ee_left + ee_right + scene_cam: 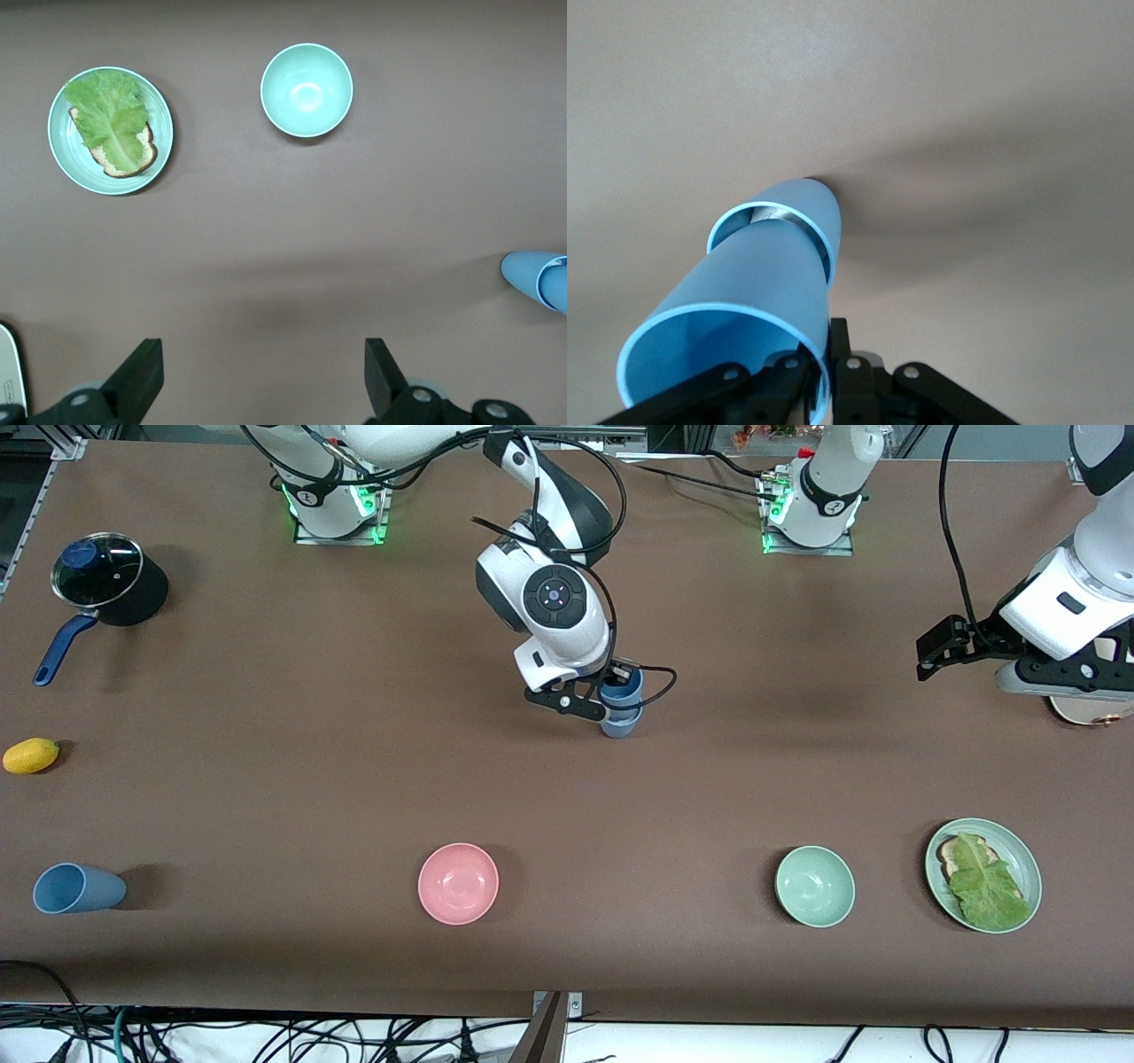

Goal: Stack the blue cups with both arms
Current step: 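Open the right gripper and lift it off the stacked cups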

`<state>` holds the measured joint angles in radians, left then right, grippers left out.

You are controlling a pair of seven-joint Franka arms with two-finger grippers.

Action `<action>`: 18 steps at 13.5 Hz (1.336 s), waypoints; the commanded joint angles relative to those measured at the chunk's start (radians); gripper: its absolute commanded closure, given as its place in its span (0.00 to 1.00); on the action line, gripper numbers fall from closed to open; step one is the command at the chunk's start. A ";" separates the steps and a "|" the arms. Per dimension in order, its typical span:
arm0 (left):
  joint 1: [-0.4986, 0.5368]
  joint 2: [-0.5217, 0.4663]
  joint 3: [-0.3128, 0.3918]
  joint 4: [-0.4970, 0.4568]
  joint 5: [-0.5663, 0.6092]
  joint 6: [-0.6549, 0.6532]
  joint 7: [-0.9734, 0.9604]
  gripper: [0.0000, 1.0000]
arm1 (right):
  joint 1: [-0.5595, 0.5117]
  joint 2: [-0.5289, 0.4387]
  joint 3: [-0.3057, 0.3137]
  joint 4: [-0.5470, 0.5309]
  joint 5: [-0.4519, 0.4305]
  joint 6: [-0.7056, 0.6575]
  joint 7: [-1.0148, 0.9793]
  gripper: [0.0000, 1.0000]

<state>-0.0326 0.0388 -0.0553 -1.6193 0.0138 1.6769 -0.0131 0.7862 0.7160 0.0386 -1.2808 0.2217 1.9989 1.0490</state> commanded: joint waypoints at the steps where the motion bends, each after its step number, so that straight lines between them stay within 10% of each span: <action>1: 0.002 -0.002 0.003 0.006 -0.014 -0.014 0.024 0.00 | 0.002 0.016 0.000 0.037 0.012 -0.012 0.017 0.29; 2: 0.008 -0.002 0.003 0.006 -0.014 -0.016 0.025 0.00 | 0.008 0.014 0.000 0.038 0.005 -0.009 0.016 0.00; 12: 0.013 -0.004 0.009 0.007 -0.017 -0.025 0.084 0.00 | -0.128 -0.107 -0.013 0.037 -0.002 -0.190 -0.139 0.00; 18: 0.013 -0.004 0.009 0.009 -0.017 -0.025 0.084 0.00 | -0.148 -0.217 -0.270 -0.081 -0.005 -0.402 -0.487 0.00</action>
<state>-0.0264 0.0389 -0.0467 -1.6195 0.0138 1.6683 0.0452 0.6299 0.5635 -0.1713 -1.2642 0.2191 1.6004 0.6387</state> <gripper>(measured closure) 0.000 0.000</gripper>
